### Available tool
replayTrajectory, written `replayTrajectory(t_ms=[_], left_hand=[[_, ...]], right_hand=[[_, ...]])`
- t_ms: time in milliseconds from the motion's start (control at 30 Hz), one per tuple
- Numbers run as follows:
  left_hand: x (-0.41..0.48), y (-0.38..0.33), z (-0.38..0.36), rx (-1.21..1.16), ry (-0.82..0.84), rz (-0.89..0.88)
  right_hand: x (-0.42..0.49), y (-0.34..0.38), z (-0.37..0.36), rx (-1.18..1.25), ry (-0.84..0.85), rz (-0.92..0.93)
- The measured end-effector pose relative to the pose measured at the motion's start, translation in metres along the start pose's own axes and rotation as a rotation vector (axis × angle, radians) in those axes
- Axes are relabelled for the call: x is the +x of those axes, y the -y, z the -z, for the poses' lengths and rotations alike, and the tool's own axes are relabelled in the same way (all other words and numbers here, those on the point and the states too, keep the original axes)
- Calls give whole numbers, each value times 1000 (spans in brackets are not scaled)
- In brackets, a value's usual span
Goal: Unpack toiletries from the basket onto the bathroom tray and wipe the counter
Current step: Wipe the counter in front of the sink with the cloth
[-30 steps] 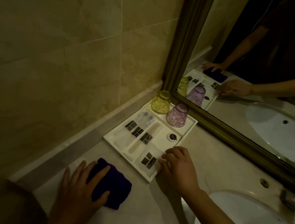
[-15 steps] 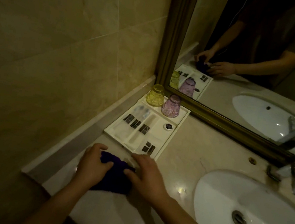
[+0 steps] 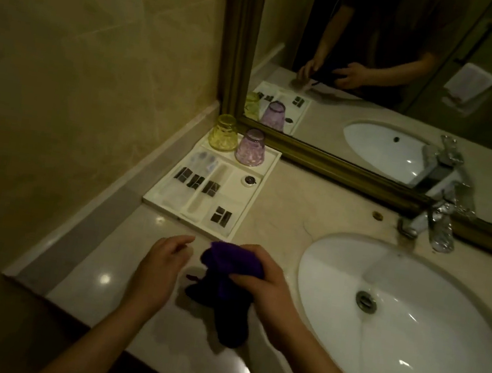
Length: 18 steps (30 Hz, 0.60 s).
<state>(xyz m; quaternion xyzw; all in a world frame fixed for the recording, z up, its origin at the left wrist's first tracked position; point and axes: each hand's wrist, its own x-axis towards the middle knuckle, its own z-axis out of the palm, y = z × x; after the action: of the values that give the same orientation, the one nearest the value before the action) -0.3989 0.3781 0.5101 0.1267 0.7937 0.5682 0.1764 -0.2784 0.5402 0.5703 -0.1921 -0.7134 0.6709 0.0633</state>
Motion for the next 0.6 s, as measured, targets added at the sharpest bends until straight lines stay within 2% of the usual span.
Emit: replayTrajectory(t_ms=[100, 167, 300, 400, 500, 533, 600], left_hand=[[-17, 19, -20, 525, 112, -258], [-29, 30, -36, 750, 171, -274], [-47, 46, -55, 998, 192, -308], [-50, 53, -56, 1081, 170, -338], [-52, 49, -62, 1086, 166, -296], [-55, 45, -66, 1089, 166, -282], [-62, 40, -72, 1102, 159, -265]], right_hand=[[-42, 7, 50, 67, -122, 39], [-75, 5, 87, 110, -218, 32], [-143, -9, 155, 60, -394, -45], [-190, -23, 192, 64, -474, -141], [-226, -50, 210, -227, -528, -280], [-237, -61, 213, -377, -522, -339], [-254, -84, 214, -782, -408, -430]])
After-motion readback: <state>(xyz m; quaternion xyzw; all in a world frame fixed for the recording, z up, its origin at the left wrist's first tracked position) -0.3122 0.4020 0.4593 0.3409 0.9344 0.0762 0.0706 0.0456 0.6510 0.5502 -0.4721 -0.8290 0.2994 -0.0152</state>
